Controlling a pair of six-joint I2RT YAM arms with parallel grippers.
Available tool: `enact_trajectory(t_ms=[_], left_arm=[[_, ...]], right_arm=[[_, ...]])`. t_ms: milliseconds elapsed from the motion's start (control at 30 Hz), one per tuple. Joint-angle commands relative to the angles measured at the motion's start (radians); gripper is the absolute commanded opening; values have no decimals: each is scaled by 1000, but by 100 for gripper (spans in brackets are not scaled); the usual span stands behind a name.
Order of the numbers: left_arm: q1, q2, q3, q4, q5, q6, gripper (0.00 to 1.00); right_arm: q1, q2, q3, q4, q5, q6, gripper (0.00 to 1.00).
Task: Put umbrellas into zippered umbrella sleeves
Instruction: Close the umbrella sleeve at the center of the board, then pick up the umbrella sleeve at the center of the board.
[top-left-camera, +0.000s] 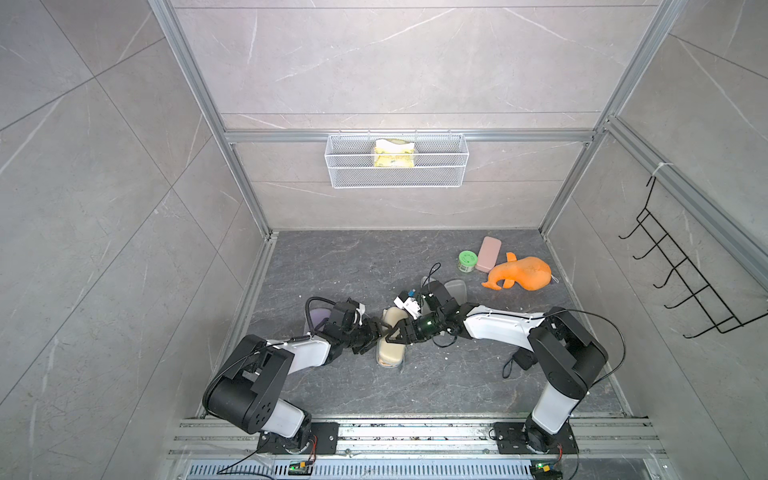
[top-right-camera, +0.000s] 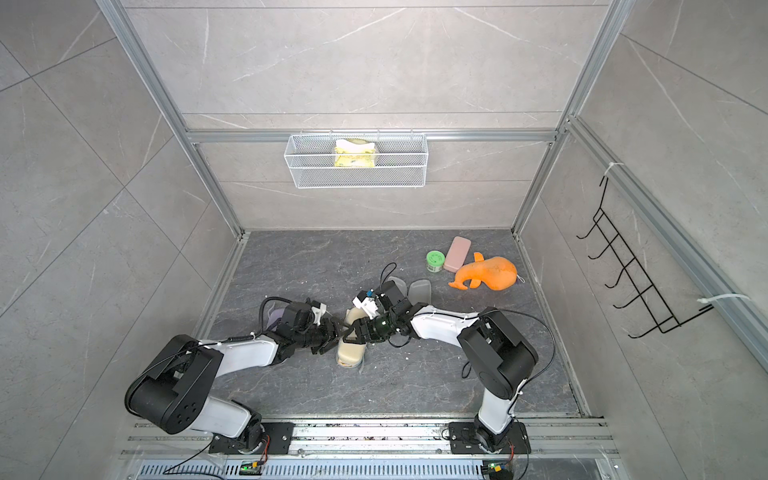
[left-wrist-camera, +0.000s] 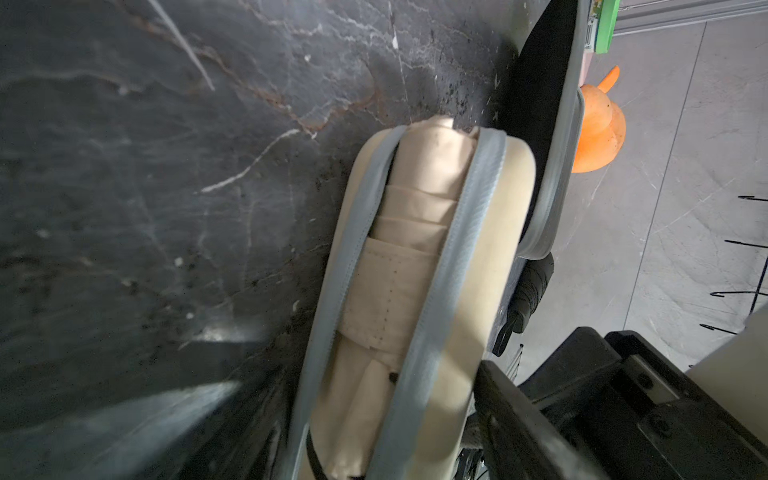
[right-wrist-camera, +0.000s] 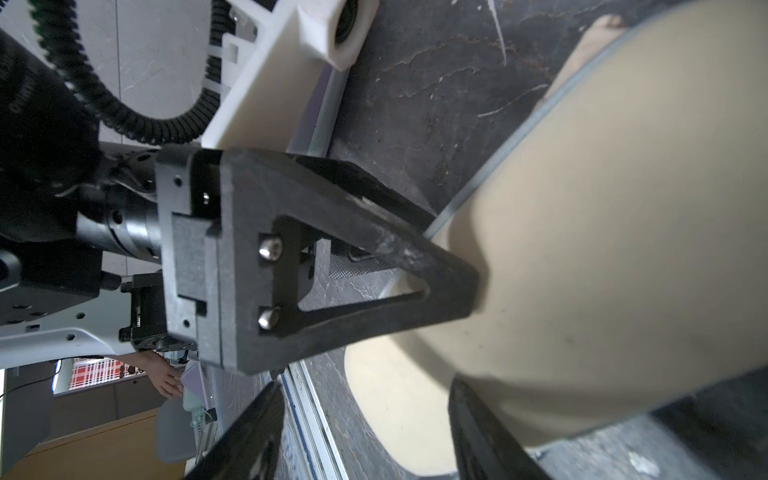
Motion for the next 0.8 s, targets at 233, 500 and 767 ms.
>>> enact_trajectory(t_ms=[233,500,767], left_arm=[[-6,-14,-107,-4,-25,1,48],[-6,-16,-163,19,-42,-30,37],[-15,97,-245,223,-54,-159,22]], right_arm=[[-93,-102,-88,-225,117,81,66],[-72,-19,-141,-37,119,171,68],[27,73,-161,149,91,267,69]])
